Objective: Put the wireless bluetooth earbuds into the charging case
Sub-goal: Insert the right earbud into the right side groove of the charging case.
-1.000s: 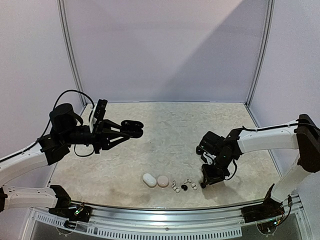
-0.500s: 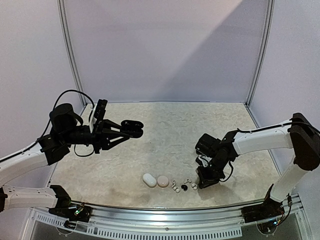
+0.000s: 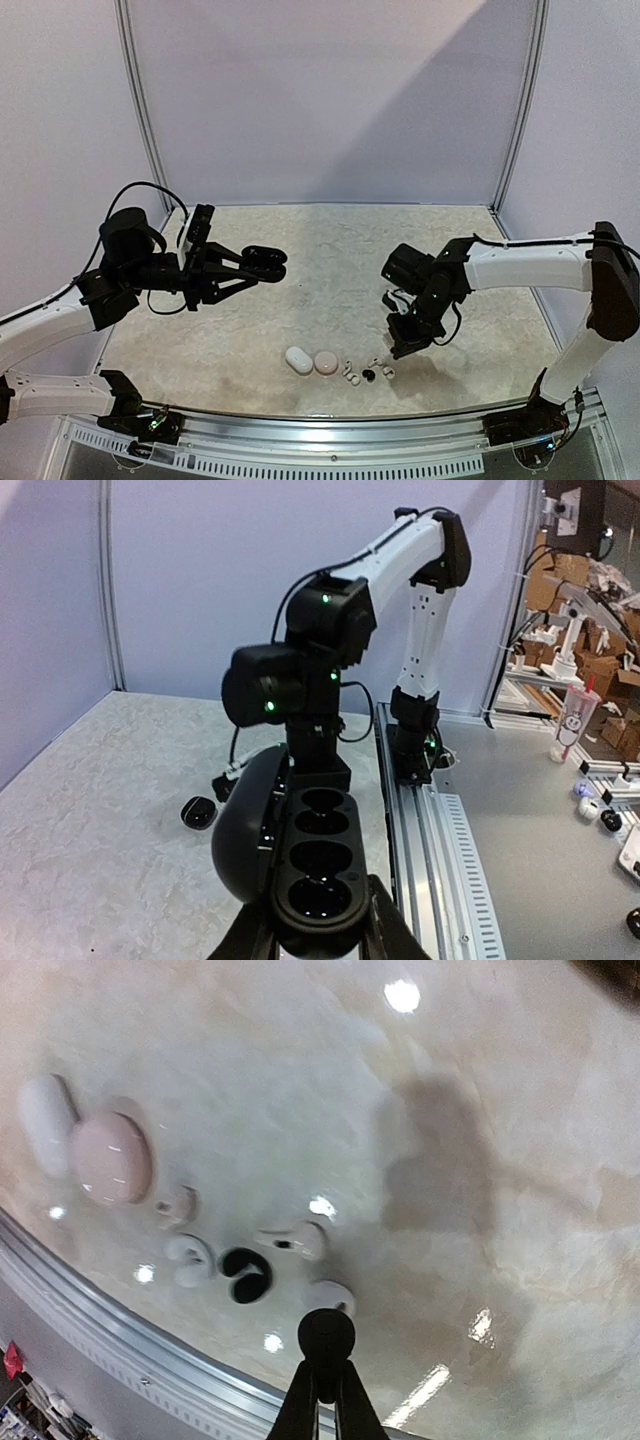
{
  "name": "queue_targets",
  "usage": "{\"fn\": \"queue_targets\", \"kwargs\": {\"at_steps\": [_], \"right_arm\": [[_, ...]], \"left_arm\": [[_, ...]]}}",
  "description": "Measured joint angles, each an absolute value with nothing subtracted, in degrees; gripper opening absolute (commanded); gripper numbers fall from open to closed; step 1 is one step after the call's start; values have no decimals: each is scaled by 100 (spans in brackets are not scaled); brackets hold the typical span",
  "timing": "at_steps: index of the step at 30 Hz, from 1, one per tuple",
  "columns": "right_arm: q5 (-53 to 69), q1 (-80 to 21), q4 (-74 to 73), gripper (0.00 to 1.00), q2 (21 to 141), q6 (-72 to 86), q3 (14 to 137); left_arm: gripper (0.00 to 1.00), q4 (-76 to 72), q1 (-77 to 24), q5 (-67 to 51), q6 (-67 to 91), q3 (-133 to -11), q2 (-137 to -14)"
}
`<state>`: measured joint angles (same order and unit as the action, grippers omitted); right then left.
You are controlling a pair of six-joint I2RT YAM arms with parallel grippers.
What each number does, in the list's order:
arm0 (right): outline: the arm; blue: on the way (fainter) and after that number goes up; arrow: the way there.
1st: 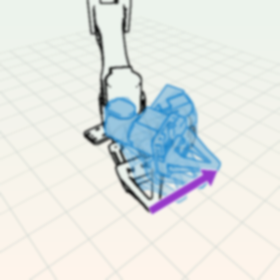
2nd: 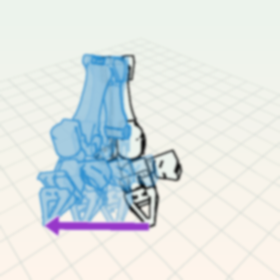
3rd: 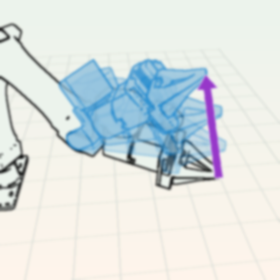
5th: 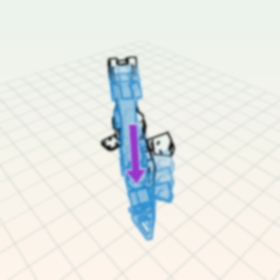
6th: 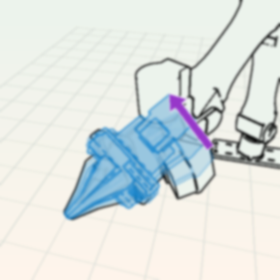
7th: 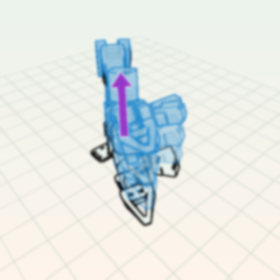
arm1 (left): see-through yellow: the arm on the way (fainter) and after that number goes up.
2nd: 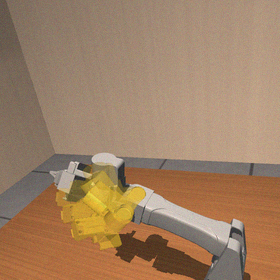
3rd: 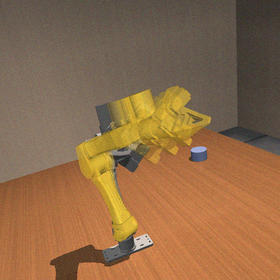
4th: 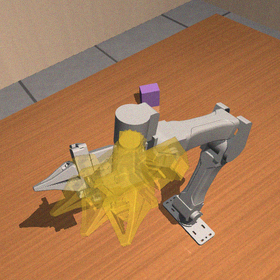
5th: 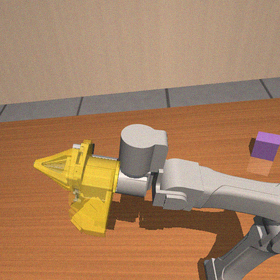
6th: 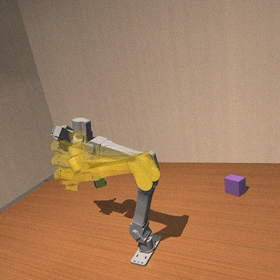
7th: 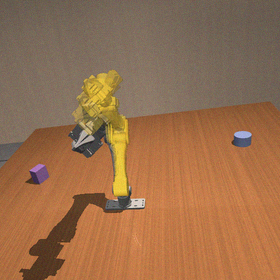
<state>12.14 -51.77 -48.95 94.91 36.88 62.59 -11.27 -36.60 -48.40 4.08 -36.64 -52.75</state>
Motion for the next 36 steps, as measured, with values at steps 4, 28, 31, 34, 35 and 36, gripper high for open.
{"fn": "queue_targets", "kwargs": {"at_steps": [4,28,31,34,35,36], "right_arm": [[1004,-5293,-5199,0,9216,3238,7190],[-123,-7852,-5618,0,9915,-578,12269],[-235,-7959,-5730,0,10040,-812,12324],[-384,-8031,-5752,0,10075,-969,12381],[-454,-8053,-5756,0,10097,-1015,12425],[-521,-8086,-5758,0,10136,-1068,12503]], "left_arm": [[0,-989,-3662,-5146,-32,-3669,-5284],[0,301,-4160,-5321,-2362,-4139,-5402],[0,395,-4180,-5203,-2458,-4167,-5400],[0,449,-4206,-5118,-2528,-4176,-5398],[0,467,-4217,-5092,-2534,-4176,-5398],[0,480,-4226,-5061,-2534,-4176,-5398]]}}
